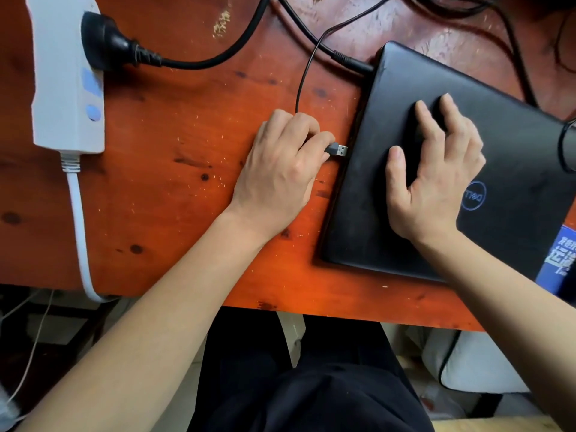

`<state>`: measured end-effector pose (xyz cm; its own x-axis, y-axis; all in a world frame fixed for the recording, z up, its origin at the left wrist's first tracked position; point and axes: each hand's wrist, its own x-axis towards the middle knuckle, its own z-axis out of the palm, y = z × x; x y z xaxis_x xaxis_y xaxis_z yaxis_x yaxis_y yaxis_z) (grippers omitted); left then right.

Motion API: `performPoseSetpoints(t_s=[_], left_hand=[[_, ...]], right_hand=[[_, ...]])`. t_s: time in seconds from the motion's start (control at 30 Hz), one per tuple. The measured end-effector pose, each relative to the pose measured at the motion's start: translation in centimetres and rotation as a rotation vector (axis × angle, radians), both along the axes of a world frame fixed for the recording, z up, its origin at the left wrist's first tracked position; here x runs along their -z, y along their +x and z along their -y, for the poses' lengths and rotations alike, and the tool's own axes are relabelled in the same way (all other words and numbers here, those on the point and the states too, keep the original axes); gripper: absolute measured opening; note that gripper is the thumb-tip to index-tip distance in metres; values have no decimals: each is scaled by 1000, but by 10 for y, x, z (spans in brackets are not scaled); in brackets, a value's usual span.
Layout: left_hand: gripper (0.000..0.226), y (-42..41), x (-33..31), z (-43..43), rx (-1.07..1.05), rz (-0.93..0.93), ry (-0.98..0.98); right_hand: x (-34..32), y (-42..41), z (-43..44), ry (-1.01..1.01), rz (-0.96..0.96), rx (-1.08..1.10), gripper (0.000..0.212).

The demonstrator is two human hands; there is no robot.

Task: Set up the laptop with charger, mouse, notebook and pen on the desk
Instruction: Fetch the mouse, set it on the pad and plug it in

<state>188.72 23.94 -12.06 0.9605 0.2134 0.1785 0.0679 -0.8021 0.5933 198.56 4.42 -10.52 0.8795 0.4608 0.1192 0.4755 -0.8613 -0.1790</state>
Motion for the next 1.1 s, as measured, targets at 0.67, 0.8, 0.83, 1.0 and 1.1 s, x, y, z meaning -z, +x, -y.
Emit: performPoseSetpoints(t_s=[0.67,0.8,0.83,1.0,1.1], left_hand=[[15,12,1,-5,171,48,-76],[17,12,1,-5,175,44,-66],[18,12,2,-7,177,48,-64],[30,8,1,-11,131,27,-27],[23,8,1,-9,132,23,-8]], right_hand=[[2,-1,-1,-22,-4,2,56],[2,0,0,-21,-8,3,56],[2,0,0,-19,-11,3,56],[0,0,0,-14,-30,5,56],[0,1,-1,-12,-26,8,56]])
